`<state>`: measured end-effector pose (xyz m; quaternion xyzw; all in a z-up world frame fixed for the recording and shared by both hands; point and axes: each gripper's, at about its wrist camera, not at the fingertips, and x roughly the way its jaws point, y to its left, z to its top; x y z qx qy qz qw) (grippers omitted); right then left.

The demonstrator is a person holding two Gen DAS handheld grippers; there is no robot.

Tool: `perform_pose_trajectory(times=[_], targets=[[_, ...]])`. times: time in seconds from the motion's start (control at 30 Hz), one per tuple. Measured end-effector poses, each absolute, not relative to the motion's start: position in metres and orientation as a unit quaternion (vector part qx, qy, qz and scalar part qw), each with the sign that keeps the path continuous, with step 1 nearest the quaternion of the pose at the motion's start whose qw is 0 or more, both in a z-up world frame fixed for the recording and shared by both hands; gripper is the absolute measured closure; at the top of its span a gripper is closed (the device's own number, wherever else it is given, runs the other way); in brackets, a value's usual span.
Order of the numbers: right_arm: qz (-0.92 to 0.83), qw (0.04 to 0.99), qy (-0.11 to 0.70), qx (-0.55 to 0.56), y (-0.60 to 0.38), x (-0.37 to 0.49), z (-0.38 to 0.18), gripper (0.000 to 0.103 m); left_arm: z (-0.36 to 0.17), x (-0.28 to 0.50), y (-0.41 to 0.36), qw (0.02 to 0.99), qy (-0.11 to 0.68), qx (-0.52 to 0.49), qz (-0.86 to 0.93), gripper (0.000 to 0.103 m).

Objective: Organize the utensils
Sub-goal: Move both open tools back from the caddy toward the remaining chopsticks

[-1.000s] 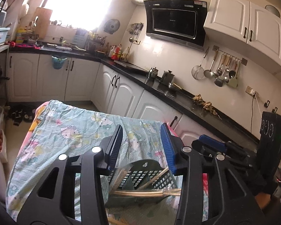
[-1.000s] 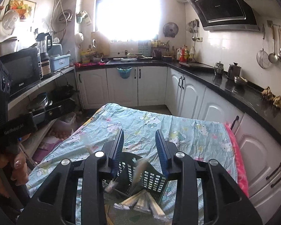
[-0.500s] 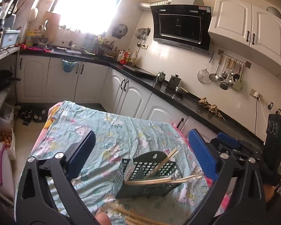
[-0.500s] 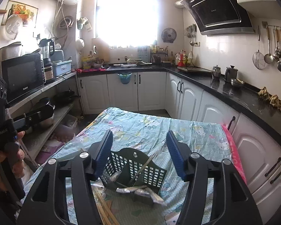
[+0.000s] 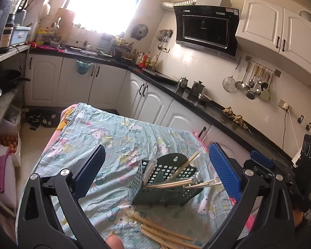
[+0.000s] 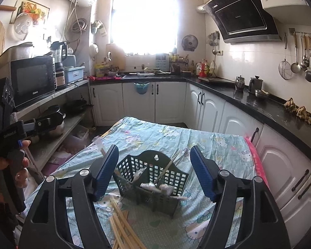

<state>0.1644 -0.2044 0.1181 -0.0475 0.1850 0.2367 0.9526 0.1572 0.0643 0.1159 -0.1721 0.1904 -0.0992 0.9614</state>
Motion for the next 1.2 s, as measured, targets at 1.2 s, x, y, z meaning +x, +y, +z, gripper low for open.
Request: perform_pose_trajectory(times=[1.2], targets=[[0.256, 0.948, 0.178, -0.063, -0.196, 0.097, 0.100, 0.024, 0.092, 0.096, 0.081, 0.959, 0.195, -0.190, -0.075, 0.011]])
